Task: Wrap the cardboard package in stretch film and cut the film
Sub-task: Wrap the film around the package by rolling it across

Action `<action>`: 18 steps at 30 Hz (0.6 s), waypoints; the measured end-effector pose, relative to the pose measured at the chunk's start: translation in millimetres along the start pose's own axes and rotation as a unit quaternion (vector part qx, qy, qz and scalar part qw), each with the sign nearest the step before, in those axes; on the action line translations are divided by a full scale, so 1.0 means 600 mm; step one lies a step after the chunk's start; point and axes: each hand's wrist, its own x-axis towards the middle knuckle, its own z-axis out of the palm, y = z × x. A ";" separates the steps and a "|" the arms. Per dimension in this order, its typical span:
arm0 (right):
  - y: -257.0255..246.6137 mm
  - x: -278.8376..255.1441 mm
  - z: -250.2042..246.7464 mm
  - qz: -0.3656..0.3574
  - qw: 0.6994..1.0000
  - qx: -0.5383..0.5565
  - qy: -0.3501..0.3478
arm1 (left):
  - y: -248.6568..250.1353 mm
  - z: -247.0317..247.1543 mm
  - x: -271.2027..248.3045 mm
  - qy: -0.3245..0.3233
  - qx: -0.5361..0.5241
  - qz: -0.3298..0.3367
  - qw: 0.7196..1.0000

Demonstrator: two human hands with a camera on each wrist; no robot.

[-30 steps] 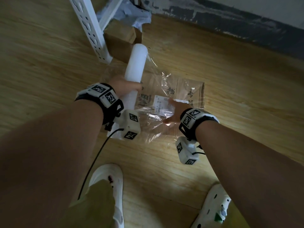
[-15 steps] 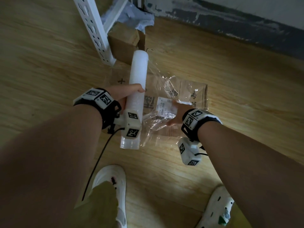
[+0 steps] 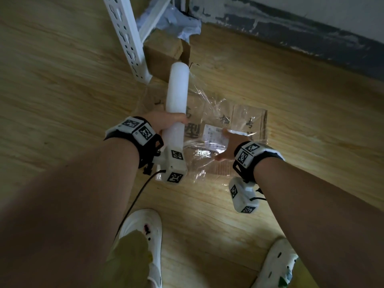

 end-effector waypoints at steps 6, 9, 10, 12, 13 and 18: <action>-0.002 0.005 0.000 0.012 1.000 0.017 -0.002 | 0.028 0.003 -0.018 0.068 0.119 0.070 0.988; -0.006 0.006 0.001 0.012 1.000 0.015 -0.001 | 0.028 -0.005 -0.013 0.071 0.162 0.067 0.982; -0.007 0.006 0.000 0.011 1.000 0.009 -0.002 | 0.028 -0.008 -0.015 0.070 0.170 0.064 0.981; -0.010 0.002 -0.004 0.007 1.000 0.003 -0.007 | 0.028 -0.009 -0.019 0.086 0.195 0.073 0.974; -0.010 0.001 -0.006 0.005 1.000 0.001 -0.011 | 0.030 -0.008 -0.021 0.099 0.215 0.080 0.968; -0.015 -0.006 -0.014 0.008 1.000 -0.018 -0.019 | 0.033 -0.007 -0.030 0.039 0.138 0.033 0.989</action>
